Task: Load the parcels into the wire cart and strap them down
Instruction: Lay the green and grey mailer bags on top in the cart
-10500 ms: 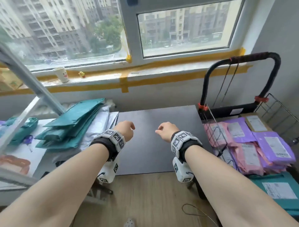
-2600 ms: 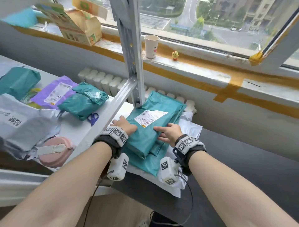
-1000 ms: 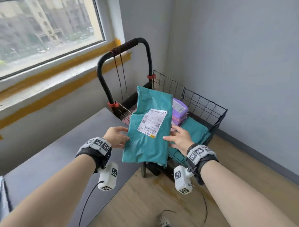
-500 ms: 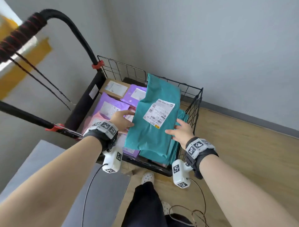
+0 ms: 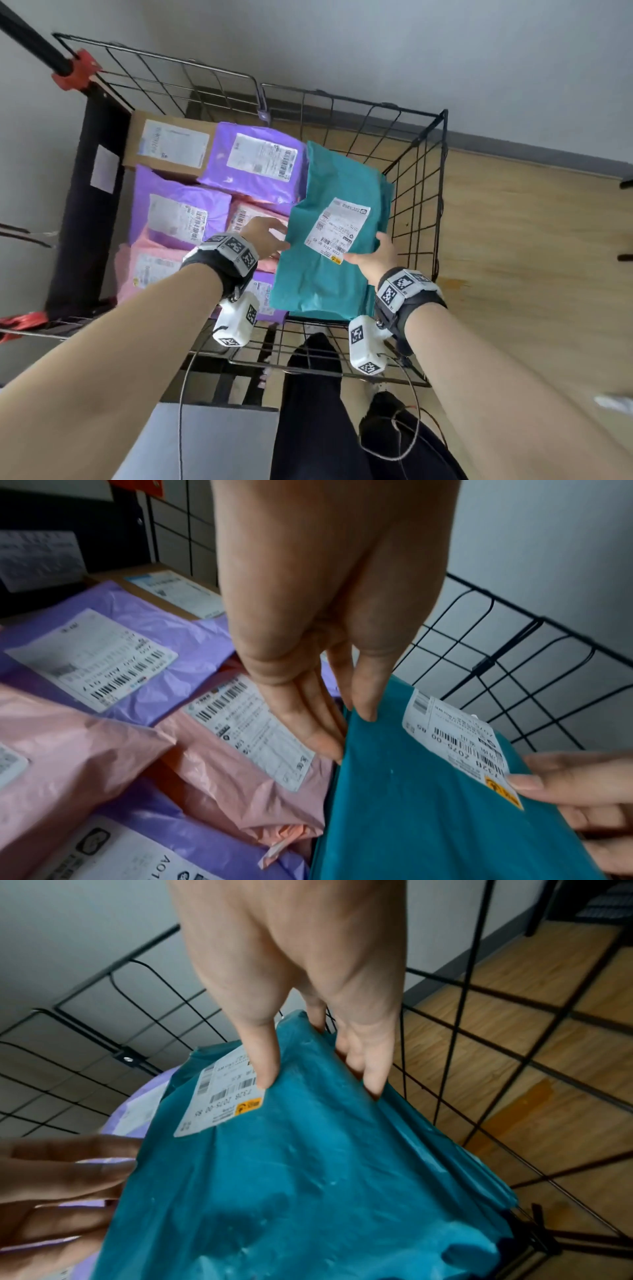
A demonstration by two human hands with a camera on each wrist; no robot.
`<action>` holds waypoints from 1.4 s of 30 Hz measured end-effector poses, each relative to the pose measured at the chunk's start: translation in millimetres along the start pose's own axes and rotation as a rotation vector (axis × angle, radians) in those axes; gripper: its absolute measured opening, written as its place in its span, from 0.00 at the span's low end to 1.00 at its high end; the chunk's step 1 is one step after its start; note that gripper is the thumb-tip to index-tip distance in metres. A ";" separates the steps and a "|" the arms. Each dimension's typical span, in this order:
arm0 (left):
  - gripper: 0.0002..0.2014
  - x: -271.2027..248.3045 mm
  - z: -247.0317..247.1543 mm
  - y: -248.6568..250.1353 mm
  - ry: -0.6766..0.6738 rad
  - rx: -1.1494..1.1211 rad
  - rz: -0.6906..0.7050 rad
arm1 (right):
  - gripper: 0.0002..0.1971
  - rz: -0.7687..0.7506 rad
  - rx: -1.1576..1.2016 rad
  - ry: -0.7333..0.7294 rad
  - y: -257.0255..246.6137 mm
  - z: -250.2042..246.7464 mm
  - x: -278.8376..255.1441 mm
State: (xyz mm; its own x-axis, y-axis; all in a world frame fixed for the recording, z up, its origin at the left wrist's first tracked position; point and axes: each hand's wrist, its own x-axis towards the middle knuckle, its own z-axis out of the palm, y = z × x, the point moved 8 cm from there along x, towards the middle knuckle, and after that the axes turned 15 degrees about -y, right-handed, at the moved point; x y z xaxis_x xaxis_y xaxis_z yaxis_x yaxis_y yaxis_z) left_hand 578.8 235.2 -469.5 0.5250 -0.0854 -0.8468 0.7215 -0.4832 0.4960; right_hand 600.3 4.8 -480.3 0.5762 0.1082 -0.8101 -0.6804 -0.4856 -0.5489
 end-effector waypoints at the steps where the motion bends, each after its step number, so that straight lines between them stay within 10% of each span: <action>1: 0.12 8.6 4.6 -3.9 -0.011 0.004 -0.011 | 0.41 0.024 -0.007 0.002 7.8 -0.1 4.0; 23: 0.08 98.8 80.9 -48.0 -0.259 0.032 -0.244 | 0.43 0.313 -0.302 -0.070 94.9 7.6 65.4; 33: 0.13 63.7 56.2 -22.4 -0.188 0.155 -0.163 | 0.41 0.162 -0.418 0.013 59.2 10.0 48.5; 42: 0.15 -68.1 0.4 0.7 0.205 0.185 -0.102 | 0.29 -0.132 -0.755 -0.320 -48.3 38.4 -31.6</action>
State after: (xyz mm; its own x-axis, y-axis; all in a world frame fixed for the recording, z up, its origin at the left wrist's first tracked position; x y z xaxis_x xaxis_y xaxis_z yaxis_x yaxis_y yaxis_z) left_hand 543.4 240.3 -411.6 0.5477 0.1407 -0.8248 0.6908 -0.6322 0.3509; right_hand 597.5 58.1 -436.1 0.3960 0.3910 -0.8309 -0.0641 -0.8908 -0.4498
